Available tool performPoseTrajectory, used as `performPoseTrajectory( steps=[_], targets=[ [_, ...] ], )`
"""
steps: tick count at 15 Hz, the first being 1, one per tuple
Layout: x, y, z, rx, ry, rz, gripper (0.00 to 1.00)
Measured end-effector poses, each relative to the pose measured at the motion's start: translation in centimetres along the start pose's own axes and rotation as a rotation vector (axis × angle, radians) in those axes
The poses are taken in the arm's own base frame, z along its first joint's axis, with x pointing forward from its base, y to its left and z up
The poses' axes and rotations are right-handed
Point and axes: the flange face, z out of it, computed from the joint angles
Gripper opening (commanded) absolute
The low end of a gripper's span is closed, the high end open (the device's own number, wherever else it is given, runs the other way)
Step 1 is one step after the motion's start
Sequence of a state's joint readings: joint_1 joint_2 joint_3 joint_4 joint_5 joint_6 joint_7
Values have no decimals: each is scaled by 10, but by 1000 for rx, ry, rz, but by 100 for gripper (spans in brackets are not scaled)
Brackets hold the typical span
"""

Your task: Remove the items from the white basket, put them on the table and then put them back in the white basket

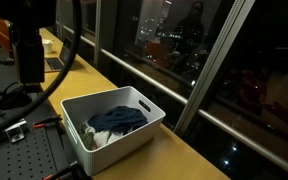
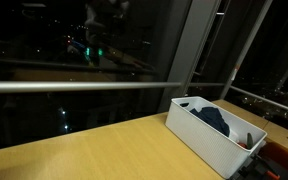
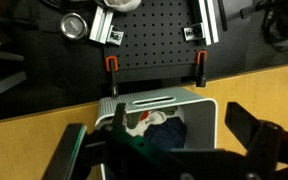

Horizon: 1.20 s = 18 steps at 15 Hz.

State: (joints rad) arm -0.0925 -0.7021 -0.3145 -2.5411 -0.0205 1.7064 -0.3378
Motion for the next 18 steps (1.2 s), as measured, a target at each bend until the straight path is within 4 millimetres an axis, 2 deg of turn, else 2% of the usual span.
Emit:
performPoseTrajectory(
  steps=[2,4,7,9,11,15,17,18],
  targets=[
    [5,-4,-4,-8,5,-9,100],
    [18,-14,-19,-29,29,-33,100],
    [55,-39,-47,-67,109,-94,100],
    [91,-65,-56,-103,167,-148,100],
    [131,-99,-50,-145,206,-201,100],
    [206,-164,-23,-196,232,-256,100],
    [241,-181,-10,-208,224,-251,100],
    [256,-184,-5,-217,218,-240,100]
  ],
)
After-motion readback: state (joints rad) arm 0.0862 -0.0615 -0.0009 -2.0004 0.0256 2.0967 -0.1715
